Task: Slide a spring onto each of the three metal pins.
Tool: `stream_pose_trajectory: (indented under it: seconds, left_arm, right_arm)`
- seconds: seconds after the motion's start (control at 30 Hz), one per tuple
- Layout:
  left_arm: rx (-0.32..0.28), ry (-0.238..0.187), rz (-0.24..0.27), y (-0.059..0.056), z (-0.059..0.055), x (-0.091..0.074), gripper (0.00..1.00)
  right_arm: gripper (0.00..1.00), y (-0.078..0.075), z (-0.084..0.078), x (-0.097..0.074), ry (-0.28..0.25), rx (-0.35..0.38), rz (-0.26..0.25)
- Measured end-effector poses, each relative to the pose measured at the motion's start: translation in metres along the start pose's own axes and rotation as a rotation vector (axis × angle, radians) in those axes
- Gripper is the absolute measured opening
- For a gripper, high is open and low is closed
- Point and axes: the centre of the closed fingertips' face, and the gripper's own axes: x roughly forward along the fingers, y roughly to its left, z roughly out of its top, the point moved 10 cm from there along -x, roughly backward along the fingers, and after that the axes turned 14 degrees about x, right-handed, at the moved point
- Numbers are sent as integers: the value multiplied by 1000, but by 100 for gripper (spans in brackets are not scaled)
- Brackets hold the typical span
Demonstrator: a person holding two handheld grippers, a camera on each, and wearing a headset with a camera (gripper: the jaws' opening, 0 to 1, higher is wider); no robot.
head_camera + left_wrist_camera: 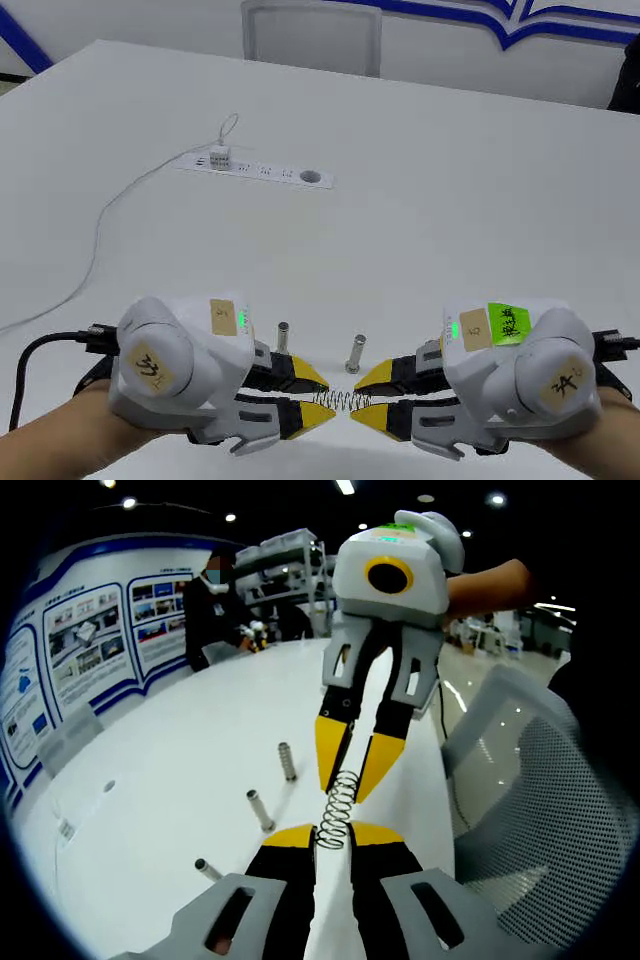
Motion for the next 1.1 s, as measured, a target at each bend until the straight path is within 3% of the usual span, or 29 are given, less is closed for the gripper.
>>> stream_pose_trajectory:
  seconds: [0.1,0.37,0.67,0.77,1.1]
  left_arm:
    - [48,1,0,-1,2,0,11]
    - [73,-18,-5,-1,3,-1,10]
    - [87,-20,-17,-2,5,-2,9]
    - [88,-16,-15,-2,4,-4,9]
    - [101,3,-14,-2,2,-2,9]
  right_arm:
    - [11,0,0,-1,10,-20,2]
    - [12,-2,1,-4,3,-17,12]
    - [15,-4,-6,3,54,-1,14]
    - [12,-3,-3,0,14,45,31]
    - [11,0,8,-6,-63,79,91]
